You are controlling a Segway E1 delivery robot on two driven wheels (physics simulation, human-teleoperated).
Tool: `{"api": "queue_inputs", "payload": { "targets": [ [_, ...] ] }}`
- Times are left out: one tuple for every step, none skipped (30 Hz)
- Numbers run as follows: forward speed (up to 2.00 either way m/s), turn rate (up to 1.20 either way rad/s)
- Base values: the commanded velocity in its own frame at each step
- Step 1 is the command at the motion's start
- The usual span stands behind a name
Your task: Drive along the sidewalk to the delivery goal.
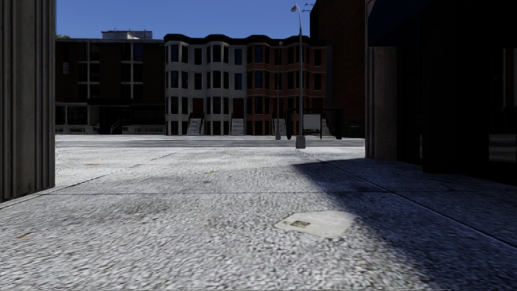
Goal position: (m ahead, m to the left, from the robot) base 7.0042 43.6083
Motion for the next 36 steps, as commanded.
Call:
{"api": "queue_inputs", "payload": {
  "targets": [
    [2.0, 0.0],
    [2.0, 0.0],
    [2.0, 0.0],
    [2.0, 0.0],
    [2.0, 0.0],
    [2.0, 0.0],
    [2.0, 0.0],
    [2.0, 0.0],
    [2.0, 0.0],
    [2.0, 0.0],
    [2.0, 0.0],
    [2.0, 0.0],
    [2.0, 0.0],
    [2.0, 0.0],
    [2.0, 0.0],
    [2.0, 0.0],
    [2.0, 0.0],
    [2.0, 0.0],
    [2.0, 0.0],
    [2.0, 0.0],
    [2.0, 0.0],
    [2.0, 0.0],
    [2.0, 0.0],
    [2.0, 0.0],
    [2.0, 0.0],
    [2.0, 0.0],
    [2.0, 0.0],
    [2.0, 0.0],
    [2.0, 0.0],
    [2.0, 0.0],
    [2.0, 0.0],
    [2.0, 0.0],
    [2.0, 0.0],
    [2.0, 0.0],
    [2.0, 0.0],
    [2.0, 0.0]
  ]
}}
